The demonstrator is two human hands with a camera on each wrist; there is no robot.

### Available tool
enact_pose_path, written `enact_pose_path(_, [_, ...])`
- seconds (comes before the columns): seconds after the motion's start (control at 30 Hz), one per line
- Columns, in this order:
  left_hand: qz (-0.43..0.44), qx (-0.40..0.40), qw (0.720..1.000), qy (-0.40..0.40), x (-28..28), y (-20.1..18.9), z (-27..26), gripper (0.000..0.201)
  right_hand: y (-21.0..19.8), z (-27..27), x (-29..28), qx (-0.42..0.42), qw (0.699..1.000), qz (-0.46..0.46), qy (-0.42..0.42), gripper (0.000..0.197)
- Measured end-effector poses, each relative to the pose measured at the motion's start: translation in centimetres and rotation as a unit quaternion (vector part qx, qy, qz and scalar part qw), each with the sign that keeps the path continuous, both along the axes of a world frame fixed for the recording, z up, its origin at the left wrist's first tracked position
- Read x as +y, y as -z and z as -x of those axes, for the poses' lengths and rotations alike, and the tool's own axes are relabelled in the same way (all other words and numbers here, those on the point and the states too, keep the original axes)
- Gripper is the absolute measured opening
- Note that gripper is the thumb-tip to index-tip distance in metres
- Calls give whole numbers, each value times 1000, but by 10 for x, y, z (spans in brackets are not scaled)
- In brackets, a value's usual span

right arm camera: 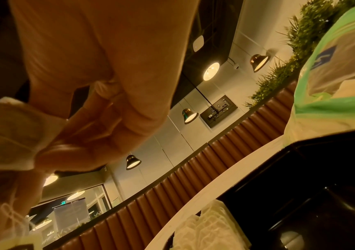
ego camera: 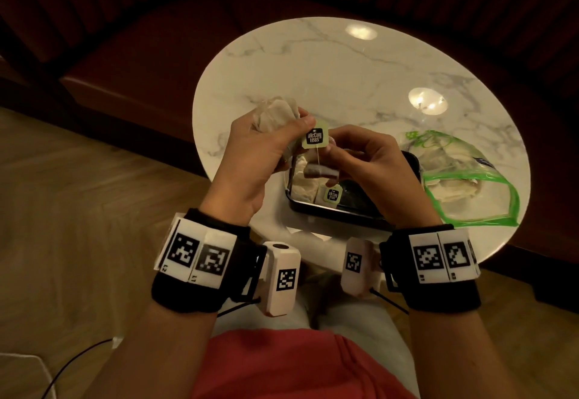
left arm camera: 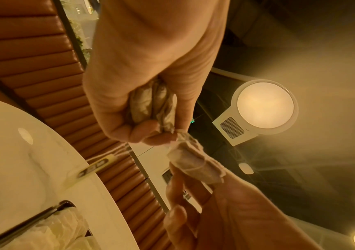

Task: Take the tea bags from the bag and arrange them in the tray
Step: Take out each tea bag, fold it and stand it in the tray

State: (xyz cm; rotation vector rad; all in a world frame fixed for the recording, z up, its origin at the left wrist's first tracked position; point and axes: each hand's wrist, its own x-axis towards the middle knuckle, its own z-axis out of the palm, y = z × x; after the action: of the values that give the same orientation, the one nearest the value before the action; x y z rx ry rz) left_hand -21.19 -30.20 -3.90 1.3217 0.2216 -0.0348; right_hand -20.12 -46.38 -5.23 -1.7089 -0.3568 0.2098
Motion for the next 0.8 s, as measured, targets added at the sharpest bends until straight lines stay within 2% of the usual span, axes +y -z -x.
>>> enact_pose_path(0.1, [-29, -27, 999, -7, 0, 2, 0, 7, 6, -2, -2, -4, 1000, 1, 6, 14])
enact_pose_path(0.2, [-27, -67, 997, -6, -3, 1, 1, 5, 11, -4, -3, 12, 1000, -14, 19, 23])
enact_pose_path(0.3, [-37, -93, 995, -8, -6, 3, 3, 20, 12, -4, -2, 49, 996, -69, 15, 29])
enact_pose_path(0.4, [-26, -76, 997, -12, -7, 5, 0, 36, 10, -3, 1, 81, 989, -120, 23, 33])
enact_pose_path(0.57, [40, -19, 998, 37, -4, 8, -3, 34, 8, -4, 3, 108, 976, -186, 33, 29])
enact_pose_path(0.63, [59, -17, 997, 44, -2, 9, -2, 38, 8, -4, 3, 109, 974, -194, 37, 29])
enact_pose_path(0.8, [75, -31, 995, 54, -1, 14, -3, 29, 9, -5, 5, 95, 969, -224, 53, 31])
